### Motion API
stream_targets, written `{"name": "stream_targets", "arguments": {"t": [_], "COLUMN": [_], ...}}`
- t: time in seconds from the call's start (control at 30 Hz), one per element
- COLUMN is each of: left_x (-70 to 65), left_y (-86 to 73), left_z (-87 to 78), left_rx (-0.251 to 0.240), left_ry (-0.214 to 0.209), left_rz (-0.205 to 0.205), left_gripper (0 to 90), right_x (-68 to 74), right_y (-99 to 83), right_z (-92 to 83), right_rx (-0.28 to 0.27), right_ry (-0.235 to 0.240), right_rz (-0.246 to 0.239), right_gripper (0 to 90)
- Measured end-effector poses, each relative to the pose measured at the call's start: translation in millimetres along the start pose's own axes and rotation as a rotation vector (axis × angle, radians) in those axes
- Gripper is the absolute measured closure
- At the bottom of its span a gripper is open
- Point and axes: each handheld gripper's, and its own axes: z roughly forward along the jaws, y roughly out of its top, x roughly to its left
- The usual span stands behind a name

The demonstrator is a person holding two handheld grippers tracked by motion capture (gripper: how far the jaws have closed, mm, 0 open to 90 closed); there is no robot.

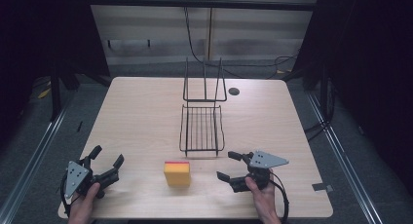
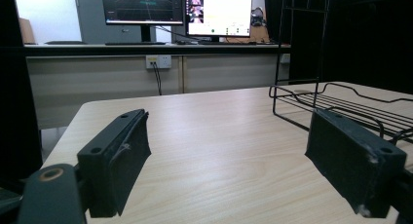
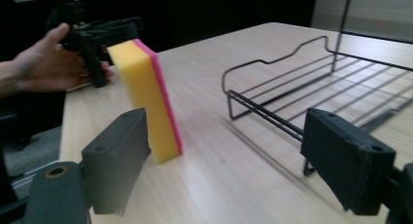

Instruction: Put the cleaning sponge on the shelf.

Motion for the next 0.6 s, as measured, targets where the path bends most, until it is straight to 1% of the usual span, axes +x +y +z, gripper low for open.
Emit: {"name": "stream_targets", "arguments": {"t": [0.1, 0.27, 0.33, 0.6], "left_x": [0.1, 0.0, 0.0, 0.0], "left_y": [0.0, 0.0, 0.0, 0.0], "left_z": [0.0, 0.0, 0.0, 0.0], "left_rx": [0.001, 0.0, 0.0, 0.0], "left_ry": [0.0, 0.0, 0.0, 0.0], "left_rz": [0.001, 0.0, 0.0, 0.0], "left_gripper": [15.6, 15.6, 15.6, 15.6], "right_x": [2.3, 6.8, 8.2, 14.6], "right_y": [3.3, 8.8, 10.5, 15.6], "right_z": [3.8, 11.5, 14.4, 29.7], "right_rx": [0.004, 0.0, 0.002, 0.008], "right_ry": [0.027, 0.054, 0.074, 0.148], "right_rz": [-0.007, -0.024, -0.023, -0.019], "right_gripper": [21.5, 23.9, 25.0, 23.3]}}
